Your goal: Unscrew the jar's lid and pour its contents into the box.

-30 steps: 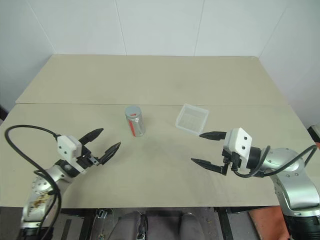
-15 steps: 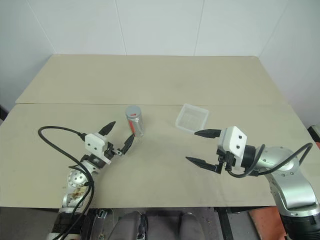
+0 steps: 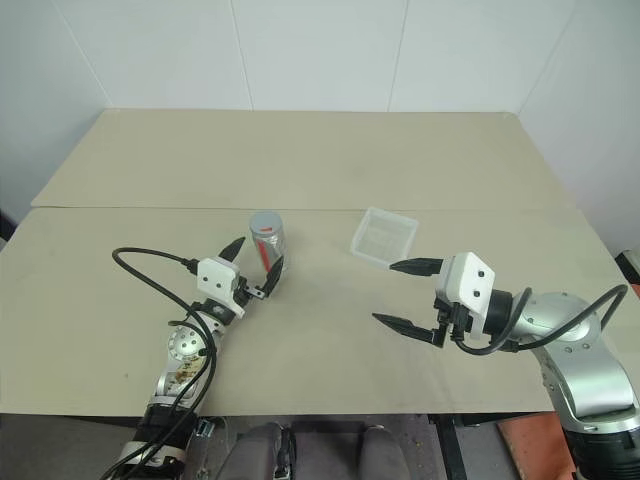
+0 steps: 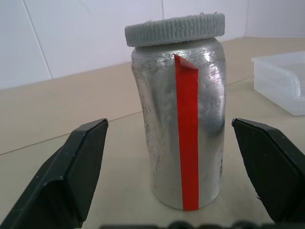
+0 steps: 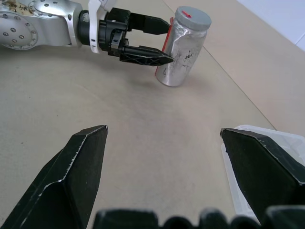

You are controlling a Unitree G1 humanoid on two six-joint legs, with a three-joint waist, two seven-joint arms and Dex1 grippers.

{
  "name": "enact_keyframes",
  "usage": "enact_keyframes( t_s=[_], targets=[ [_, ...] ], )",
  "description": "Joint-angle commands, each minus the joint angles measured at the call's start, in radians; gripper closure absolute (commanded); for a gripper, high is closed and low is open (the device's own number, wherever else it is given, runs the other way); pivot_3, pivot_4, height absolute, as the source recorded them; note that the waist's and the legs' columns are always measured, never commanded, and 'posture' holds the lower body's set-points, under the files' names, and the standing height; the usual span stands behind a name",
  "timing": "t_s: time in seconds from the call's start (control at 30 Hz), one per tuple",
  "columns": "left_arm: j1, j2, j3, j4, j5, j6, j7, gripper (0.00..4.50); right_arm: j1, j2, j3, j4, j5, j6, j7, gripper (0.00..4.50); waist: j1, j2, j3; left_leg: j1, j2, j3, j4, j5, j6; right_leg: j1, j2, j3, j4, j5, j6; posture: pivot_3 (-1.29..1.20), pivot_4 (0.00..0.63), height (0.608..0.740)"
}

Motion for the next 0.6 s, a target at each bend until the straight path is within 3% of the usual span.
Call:
enact_keyframes(
  t_s=[0.03,0.6],
  targets=[
    [-0.038,-0.017,-0.012,0.033,0.015,-0.054,0.027,0.0,-0.009,-0.015,-0.031,-0.025,0.004,0.0,-0.009,0.05,0.001,0.0,0.0,0.0,0.0,0.0,0.0,0.0,0.0,0.0,0.0,0.0,0.0,0.0,0.0,0.0,0.15,0.74],
    [-0.159,-0.08,-0.011,0.211,0.053,-0.096,0.128,0.0,-0.009,-0.015,-0.022,-0.04,-0.012,-0.005,-0.041,0.05,0.009,0.0,0.0,0.001,0.0,0.0,0.001,0.0,0.0,0.002,0.0,-0.001,0.0,0.0,0.0,0.0,0.15,0.74]
  ],
)
